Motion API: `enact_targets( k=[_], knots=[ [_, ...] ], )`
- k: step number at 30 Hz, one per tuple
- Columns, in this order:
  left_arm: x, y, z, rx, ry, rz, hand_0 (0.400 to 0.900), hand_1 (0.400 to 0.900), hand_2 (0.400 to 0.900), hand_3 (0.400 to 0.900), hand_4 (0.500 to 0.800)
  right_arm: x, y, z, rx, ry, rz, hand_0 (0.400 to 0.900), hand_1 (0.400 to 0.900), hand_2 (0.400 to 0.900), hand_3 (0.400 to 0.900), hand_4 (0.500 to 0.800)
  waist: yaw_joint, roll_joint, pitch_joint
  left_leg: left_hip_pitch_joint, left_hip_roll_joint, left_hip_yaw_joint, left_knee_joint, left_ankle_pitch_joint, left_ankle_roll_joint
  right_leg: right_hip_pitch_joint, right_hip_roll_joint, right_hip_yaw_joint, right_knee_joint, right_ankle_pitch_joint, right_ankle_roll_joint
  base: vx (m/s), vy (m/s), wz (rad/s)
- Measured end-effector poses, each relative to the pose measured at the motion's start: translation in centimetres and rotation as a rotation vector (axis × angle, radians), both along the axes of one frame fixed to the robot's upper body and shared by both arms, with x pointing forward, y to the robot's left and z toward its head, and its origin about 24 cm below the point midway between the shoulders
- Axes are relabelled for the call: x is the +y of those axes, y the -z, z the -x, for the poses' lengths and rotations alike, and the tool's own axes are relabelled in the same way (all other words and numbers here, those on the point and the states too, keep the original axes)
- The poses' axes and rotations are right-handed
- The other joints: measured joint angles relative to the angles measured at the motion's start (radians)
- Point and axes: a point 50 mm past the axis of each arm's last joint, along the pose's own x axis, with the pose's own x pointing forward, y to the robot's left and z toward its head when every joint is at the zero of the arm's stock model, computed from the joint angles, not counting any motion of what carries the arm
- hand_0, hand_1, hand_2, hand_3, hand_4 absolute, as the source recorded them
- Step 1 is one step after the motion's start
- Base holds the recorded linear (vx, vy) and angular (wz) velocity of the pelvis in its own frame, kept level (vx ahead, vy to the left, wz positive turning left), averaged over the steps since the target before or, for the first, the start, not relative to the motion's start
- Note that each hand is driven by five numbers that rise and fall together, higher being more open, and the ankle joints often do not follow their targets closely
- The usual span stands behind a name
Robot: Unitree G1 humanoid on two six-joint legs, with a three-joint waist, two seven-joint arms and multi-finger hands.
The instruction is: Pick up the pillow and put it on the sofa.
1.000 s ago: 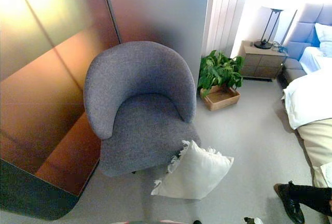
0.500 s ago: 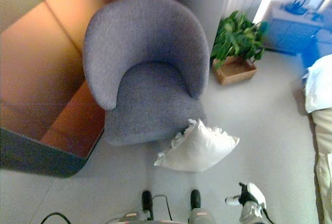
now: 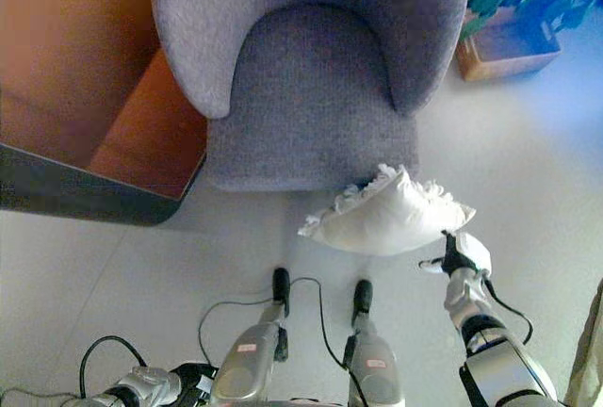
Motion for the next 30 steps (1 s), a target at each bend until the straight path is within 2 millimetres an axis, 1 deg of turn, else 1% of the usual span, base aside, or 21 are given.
enact_targets(
  k=[4,7,12,14,16,21,25,27,30],
  knots=[
    [-0.1,-0.1,-0.5,-0.019,-0.023,0.009,0.900,0.900,0.900,0.900,0.800,-0.1,-2.4,-2.0,-0.072,-0.028,0.024,0.900,0.900,0.900,0.900,0.800,0.003,0.001,0.022,-0.040,-0.001,-0.002,0.000,0.009,0.002,-0.050,-0.002,-0.003,0.019,0.000,0.000,-0.03,0.048,-0.02],
    [-0.2,-0.2,-0.7,-0.034,-0.046,0.017,0.900,0.900,0.900,0.900,0.800,-0.7,-4.3,-3.2,-0.121,-0.045,0.052,0.900,0.900,0.900,0.900,0.800,0.006,0.004,0.042,-0.058,-0.002,0.001,0.000,0.015,0.005,-0.076,-0.005,-0.003,0.036,0.000,0.000,-0.01,0.061,0.00],
    [-0.6,-0.2,-1.0,-0.052,-0.075,0.031,0.900,0.900,0.900,0.900,0.800,-2.1,-6.8,-4.2,-0.169,-0.040,0.088,0.900,0.900,0.900,0.900,0.800,0.012,0.018,0.056,-0.092,-0.007,0.002,0.000,0.027,0.012,-0.126,-0.013,-0.003,0.068,-0.003,0.003,-0.03,0.064,0.00],
    [-0.8,-0.2,-1.4,-0.066,-0.087,0.041,0.900,0.900,0.900,0.900,0.800,-2.8,-7.8,-4.4,-0.188,-0.029,0.108,0.900,0.900,0.900,0.900,0.800,0.024,0.027,0.061,-0.111,-0.010,0.008,0.000,0.033,0.016,-0.157,-0.017,0.003,0.086,-0.003,0.004,-0.02,0.044,0.01],
    [-1.1,-0.2,-1.5,-0.072,-0.097,0.052,0.900,0.900,0.900,0.900,0.800,-3.2,-8.2,-4.4,-0.195,-0.024,0.119,0.900,0.900,0.900,0.900,0.800,0.033,0.035,0.065,-0.122,-0.011,0.008,0.000,0.039,0.017,-0.174,-0.019,0.004,0.099,-0.004,0.004,-0.03,0.036,-0.01],
    [-1.2,-0.3,-1.7,-0.092,-0.094,0.062,0.900,0.900,0.900,0.900,0.800,-3.0,-9.6,-5.2,-0.239,-0.035,0.112,0.900,0.900,0.900,0.900,0.800,0.034,0.040,0.068,-0.164,-0.011,0.011,0.001,0.055,0.020,-0.241,-0.022,0.013,0.146,-0.012,0.003,-0.02,0.037,-0.05],
    [-1.6,-0.4,-2.1,-0.109,-0.086,0.074,0.900,0.900,0.900,0.900,0.800,-3.2,-11.0,-5.8,-0.276,-0.045,0.109,0.900,0.900,0.900,0.900,0.800,0.039,0.053,0.074,-0.186,-0.016,0.014,0.001,0.064,0.024,-0.285,-0.030,0.020,0.191,-0.026,0.005,-0.02,0.072,-0.01],
    [-1.8,-0.4,-2.3,-0.117,-0.094,0.086,0.900,0.900,0.900,0.900,0.800,-3.5,-11.7,-5.9,-0.286,-0.049,0.122,0.900,0.900,0.900,0.900,0.800,0.051,0.058,0.076,-0.192,-0.019,0.021,0.002,0.066,0.026,-0.306,-0.035,0.031,0.214,-0.033,0.008,-0.01,0.066,0.03],
    [-1.8,-0.5,-2.3,-0.118,-0.102,0.093,0.900,0.900,0.900,0.900,0.800,-2.8,-12.8,-6.6,-0.316,-0.092,0.117,0.900,0.900,0.900,0.900,0.800,0.052,0.061,0.077,-0.209,-0.023,0.020,0.002,0.074,0.028,-0.335,-0.040,0.034,0.241,-0.040,0.009,-0.01,0.064,0.04]
  ],
)
